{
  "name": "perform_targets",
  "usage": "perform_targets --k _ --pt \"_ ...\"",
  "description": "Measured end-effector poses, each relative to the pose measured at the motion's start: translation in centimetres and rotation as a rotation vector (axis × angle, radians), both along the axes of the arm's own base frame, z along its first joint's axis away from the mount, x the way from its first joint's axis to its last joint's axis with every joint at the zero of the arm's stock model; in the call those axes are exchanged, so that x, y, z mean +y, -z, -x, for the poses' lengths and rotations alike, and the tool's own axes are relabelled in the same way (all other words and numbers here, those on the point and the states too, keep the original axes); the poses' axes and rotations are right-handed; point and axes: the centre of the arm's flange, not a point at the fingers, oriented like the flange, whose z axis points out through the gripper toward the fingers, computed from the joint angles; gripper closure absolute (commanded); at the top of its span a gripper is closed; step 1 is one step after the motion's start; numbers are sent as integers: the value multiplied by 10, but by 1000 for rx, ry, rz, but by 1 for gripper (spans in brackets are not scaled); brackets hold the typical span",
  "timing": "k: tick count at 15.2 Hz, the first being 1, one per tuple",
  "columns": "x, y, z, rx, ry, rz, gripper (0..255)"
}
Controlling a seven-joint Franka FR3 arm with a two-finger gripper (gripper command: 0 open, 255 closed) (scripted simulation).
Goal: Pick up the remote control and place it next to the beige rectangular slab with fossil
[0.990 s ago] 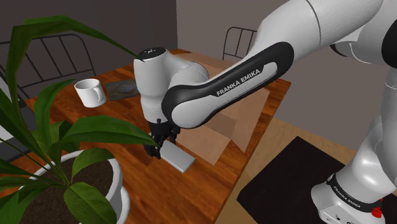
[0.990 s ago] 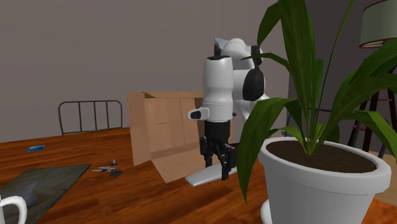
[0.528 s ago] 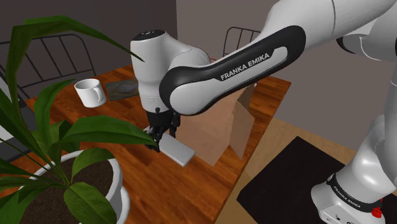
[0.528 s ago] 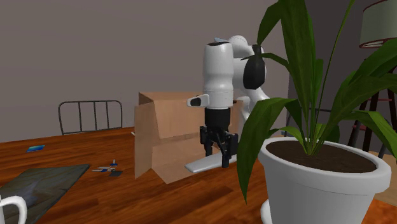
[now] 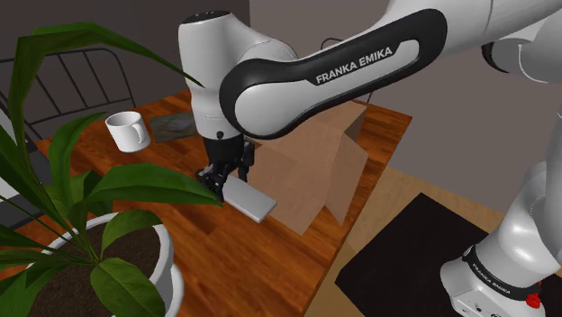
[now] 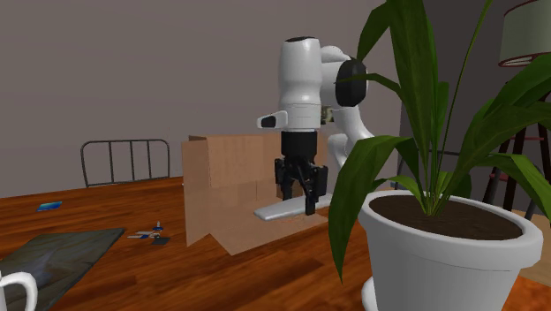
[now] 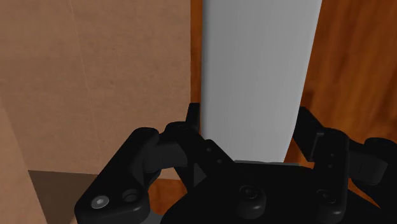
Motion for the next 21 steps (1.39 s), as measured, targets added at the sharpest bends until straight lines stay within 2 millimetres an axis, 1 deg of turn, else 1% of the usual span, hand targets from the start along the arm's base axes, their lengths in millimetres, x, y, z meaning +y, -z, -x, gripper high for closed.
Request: perform_targets --k 3,6,11,14,15,16,18,21 --pt "-16 -3 -28 0 1 0 255" --pt "-37 -3 -65 0 2 0 255" --pt "-73 -6 -118 0 1 0 255" --pt "-87 -6 -151 0 0 -1 255" --pt "-95 -8 -162 0 0 -1 255" --pt "-101 -6 -171 0 0 -1 255" --pt "-108 1 -180 0 0 -1 255" --pt "-107 13 -184 -3 -2 -3 255"
